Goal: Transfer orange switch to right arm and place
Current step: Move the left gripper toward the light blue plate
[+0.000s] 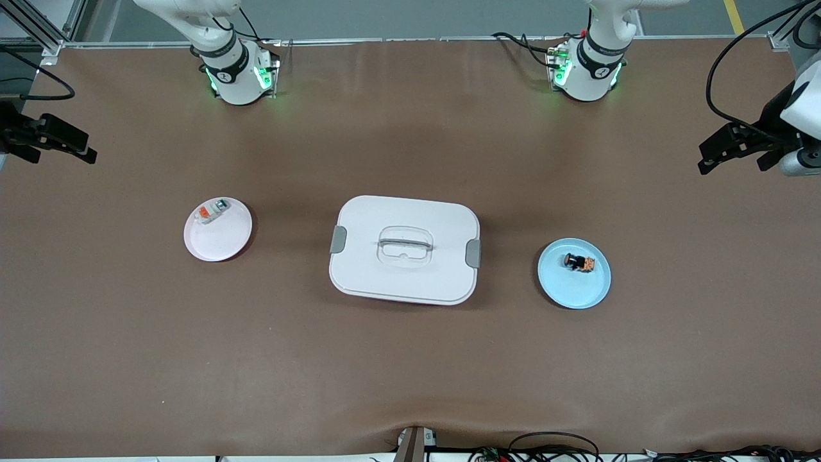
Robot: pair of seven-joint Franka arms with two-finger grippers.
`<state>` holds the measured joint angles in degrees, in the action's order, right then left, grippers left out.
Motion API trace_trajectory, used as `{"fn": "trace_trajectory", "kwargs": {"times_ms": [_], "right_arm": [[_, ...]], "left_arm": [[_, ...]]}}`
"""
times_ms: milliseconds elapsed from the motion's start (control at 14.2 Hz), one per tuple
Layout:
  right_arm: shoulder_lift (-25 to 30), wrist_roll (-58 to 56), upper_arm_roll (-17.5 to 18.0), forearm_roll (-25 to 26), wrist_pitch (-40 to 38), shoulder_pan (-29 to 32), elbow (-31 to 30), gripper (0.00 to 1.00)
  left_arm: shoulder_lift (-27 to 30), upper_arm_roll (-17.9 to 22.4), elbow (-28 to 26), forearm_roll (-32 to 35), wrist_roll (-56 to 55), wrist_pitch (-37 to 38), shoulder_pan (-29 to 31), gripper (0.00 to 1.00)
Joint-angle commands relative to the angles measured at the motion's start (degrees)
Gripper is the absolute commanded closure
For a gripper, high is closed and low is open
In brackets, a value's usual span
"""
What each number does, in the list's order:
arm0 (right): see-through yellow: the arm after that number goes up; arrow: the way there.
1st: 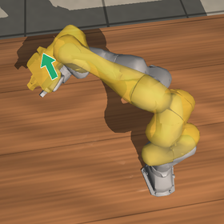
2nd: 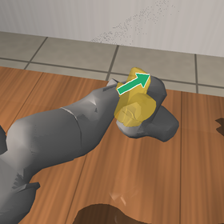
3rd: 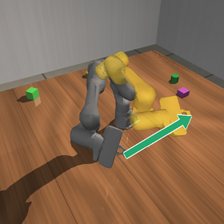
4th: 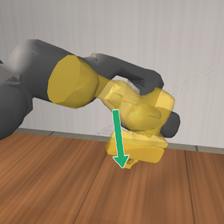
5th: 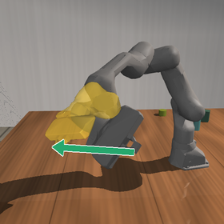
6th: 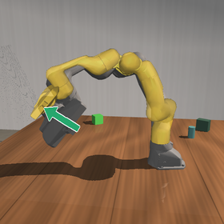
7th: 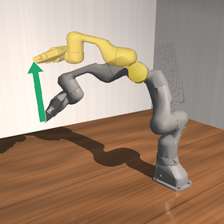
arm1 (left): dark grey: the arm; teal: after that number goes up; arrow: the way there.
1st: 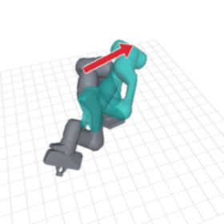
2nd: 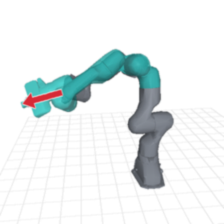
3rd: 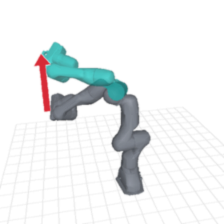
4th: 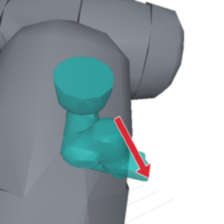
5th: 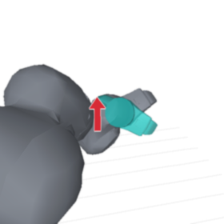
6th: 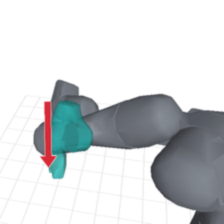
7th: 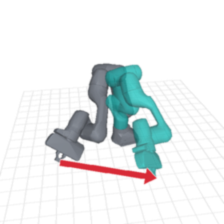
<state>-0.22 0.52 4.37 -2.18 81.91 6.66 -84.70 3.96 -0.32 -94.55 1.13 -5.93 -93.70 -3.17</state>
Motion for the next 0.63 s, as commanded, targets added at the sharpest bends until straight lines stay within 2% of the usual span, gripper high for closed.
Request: {"fn": "trace_trajectory", "kwargs": {"times_ms": [0,422,562], "right_arm": [[0.7,-0.7,1.2,0.0,-0.4,1.0,1.3,0.0],[0.8,-0.1,1.7,0.3,-3.3,-2.9,1.3,0.0],[0.8,0.0,1.6,0.5,-3.0,-2.9,1.3,0.0]], "left_arm": [[-0.7,0.3,1.6,-0.9,1.2,1.4,0.0,0.0],[-0.7,0.3,1.4,-0.9,0.9,1.4,-0.3,0.0],[-0.6,0.3,1.1,-0.9,1.1,3.4,0.2,0.0]]}}
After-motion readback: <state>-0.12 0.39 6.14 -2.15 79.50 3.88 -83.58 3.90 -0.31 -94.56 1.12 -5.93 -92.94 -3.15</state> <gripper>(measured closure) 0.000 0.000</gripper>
